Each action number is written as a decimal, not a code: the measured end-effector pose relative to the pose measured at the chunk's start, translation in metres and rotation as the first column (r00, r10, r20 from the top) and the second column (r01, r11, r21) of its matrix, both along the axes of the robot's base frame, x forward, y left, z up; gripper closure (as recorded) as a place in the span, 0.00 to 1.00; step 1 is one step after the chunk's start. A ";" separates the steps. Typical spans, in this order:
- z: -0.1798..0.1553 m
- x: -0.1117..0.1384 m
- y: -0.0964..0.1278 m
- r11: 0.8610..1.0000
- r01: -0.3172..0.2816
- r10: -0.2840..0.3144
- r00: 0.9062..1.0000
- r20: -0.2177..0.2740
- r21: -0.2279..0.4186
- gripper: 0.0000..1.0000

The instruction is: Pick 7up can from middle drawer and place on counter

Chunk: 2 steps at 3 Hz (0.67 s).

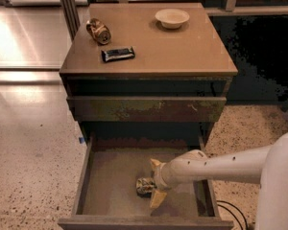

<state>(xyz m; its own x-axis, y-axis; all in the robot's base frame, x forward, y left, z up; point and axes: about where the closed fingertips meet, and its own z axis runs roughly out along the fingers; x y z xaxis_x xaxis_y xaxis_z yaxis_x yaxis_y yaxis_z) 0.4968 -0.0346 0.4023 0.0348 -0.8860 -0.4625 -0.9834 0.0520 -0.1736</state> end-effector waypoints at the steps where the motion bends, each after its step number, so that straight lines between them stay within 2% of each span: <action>1: -0.016 0.012 0.007 0.999 -0.008 0.010 0.999 -0.051 0.033 0.00; 2: -0.017 0.016 0.007 0.999 -0.017 0.019 0.998 -0.052 0.030 0.00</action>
Offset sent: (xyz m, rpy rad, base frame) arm 0.0106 0.0066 -0.0143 0.0297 0.0449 0.0063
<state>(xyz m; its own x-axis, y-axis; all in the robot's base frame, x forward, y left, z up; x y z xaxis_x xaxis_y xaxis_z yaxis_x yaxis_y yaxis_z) 0.5131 -0.0276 0.3852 0.0259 -0.8713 -0.4900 -0.9919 0.0385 -0.1210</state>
